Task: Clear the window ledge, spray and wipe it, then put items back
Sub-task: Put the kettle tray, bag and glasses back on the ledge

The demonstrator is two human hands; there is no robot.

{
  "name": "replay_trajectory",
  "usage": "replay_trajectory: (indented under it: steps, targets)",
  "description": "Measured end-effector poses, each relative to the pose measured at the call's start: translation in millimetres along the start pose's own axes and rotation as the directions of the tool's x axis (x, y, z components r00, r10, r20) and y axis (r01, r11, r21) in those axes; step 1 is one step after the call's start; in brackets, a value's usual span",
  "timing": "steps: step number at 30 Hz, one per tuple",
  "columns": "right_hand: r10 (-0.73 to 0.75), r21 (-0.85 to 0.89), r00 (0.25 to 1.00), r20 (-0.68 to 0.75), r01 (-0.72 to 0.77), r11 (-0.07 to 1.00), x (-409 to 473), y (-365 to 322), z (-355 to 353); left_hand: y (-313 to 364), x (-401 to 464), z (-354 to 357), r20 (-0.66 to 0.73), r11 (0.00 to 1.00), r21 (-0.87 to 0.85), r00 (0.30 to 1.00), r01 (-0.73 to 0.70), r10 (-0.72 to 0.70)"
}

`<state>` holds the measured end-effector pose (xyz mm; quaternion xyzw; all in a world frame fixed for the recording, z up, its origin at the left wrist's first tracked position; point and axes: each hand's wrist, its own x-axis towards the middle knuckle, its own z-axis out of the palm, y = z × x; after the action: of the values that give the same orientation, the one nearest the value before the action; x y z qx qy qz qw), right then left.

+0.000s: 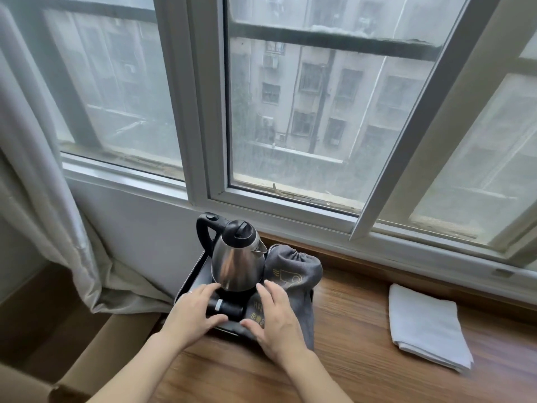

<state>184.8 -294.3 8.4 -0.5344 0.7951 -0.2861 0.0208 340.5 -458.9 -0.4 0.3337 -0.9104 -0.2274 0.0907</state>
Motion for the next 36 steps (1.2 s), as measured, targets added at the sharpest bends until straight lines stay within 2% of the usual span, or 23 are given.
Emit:
replay_trajectory:
  steps: [3,6,11,18,22,29,36]
  targets:
    - [-0.01,0.026,0.997,0.077,0.008,1.0,8,-13,11,-19,2,-8,-0.005,0.998,0.063,1.0,0.002,-0.002]
    - [0.015,0.039,0.97,0.243,-0.026,0.999,14,-16,24,-37,7,-14,0.003,0.996,0.09,1.0,-0.008,0.008]
    - [0.132,-0.027,0.943,0.307,-0.13,0.991,21,-31,44,-62,23,-18,0.092,0.985,0.146,0.993,-0.093,0.08]
    - [0.252,-0.124,0.92,0.302,-0.224,0.967,31,-42,60,-83,41,-21,0.237,0.957,0.21,0.96,-0.203,0.151]
    - [0.301,-0.207,0.907,0.295,-0.247,0.947,34,-42,66,-94,47,-15,0.282,0.955,0.182,0.943,-0.233,0.177]
    - [0.362,-0.34,0.883,0.299,-0.256,0.905,40,-41,72,-103,51,-2,0.274,0.947,0.176,0.938,-0.267,0.214]
    - [0.36,-0.38,0.886,0.293,-0.238,0.894,44,-40,75,-107,57,-10,0.249,0.955,0.056,0.93,-0.291,0.269]
